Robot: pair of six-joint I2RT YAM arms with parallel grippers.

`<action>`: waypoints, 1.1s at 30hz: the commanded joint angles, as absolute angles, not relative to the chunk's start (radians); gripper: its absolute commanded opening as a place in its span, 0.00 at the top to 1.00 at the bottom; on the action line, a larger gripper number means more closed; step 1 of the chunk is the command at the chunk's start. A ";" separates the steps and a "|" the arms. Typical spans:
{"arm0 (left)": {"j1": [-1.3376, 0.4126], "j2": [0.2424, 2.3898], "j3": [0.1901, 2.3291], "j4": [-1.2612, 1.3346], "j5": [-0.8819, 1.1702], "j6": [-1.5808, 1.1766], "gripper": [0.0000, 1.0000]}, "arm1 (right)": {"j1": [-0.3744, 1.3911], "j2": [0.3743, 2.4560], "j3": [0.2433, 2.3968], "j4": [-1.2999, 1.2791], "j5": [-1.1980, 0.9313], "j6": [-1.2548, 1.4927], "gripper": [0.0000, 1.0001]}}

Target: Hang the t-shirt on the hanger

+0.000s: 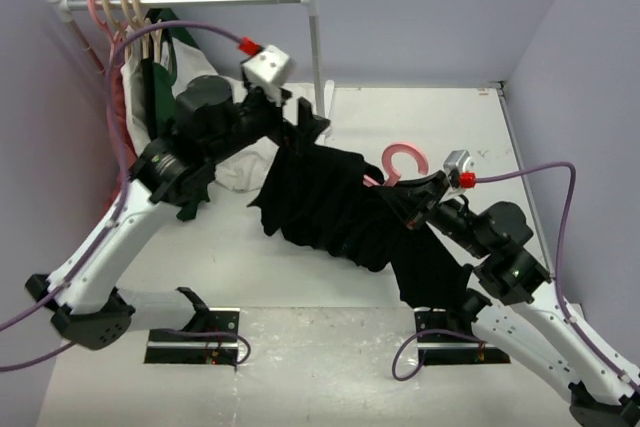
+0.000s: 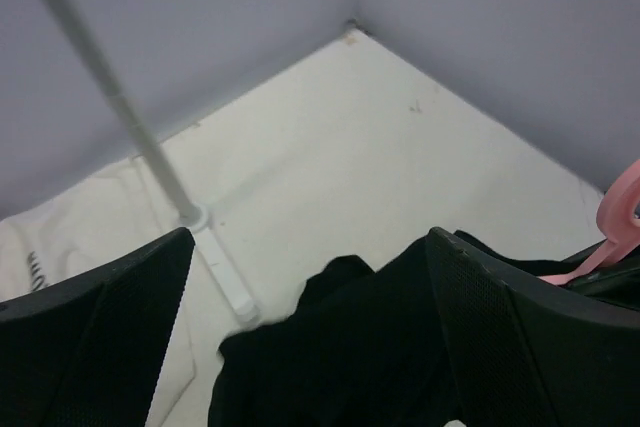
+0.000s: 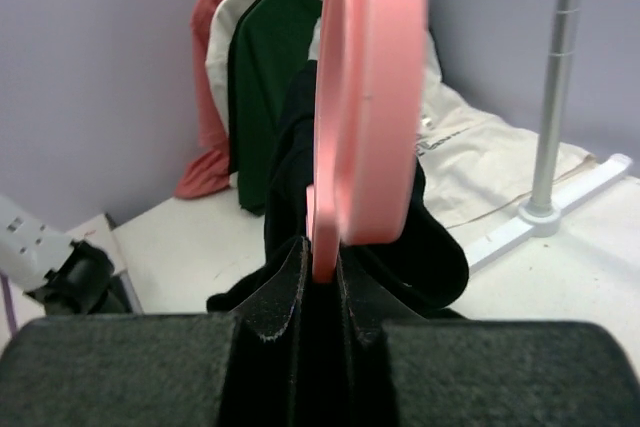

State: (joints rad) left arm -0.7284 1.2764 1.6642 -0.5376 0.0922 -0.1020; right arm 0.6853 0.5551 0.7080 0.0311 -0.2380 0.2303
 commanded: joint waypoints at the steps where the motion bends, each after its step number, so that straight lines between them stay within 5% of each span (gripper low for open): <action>1: -0.727 1.029 1.522 -0.326 -0.240 -0.167 0.00 | 0.675 0.519 0.712 0.166 -0.062 0.283 1.00; 5: -0.727 0.931 1.322 -0.298 -0.087 -0.178 0.08 | 0.675 0.500 0.723 0.164 -0.056 0.285 1.00; 8: -0.727 0.910 1.163 -0.261 0.035 -0.167 0.26 | 0.673 0.489 0.756 0.117 -0.048 0.270 1.00; 14: -0.708 0.986 1.094 -0.207 -0.011 -0.161 0.26 | 0.674 0.464 0.826 0.036 -0.131 0.258 1.00; 20: -0.625 1.096 1.111 -0.128 0.168 -0.153 0.33 | 0.675 0.454 0.871 -0.054 -0.195 0.247 1.00; 22: -0.601 1.114 1.112 -0.101 0.246 -0.166 0.48 | 0.675 0.453 0.876 -0.068 -0.204 0.243 1.00; 26: -0.569 1.124 1.133 -0.104 0.312 -0.175 1.00 | 0.675 0.457 0.890 -0.095 -0.188 0.226 1.00; 33: -0.566 1.039 1.200 -0.261 0.156 -0.147 1.00 | 0.673 0.509 0.920 -0.193 -0.124 0.174 1.00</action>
State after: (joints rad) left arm -0.5716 1.1107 1.1200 -0.2191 0.2300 -0.1700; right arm 0.6777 0.4763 0.8581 -0.1727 -0.1644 0.2115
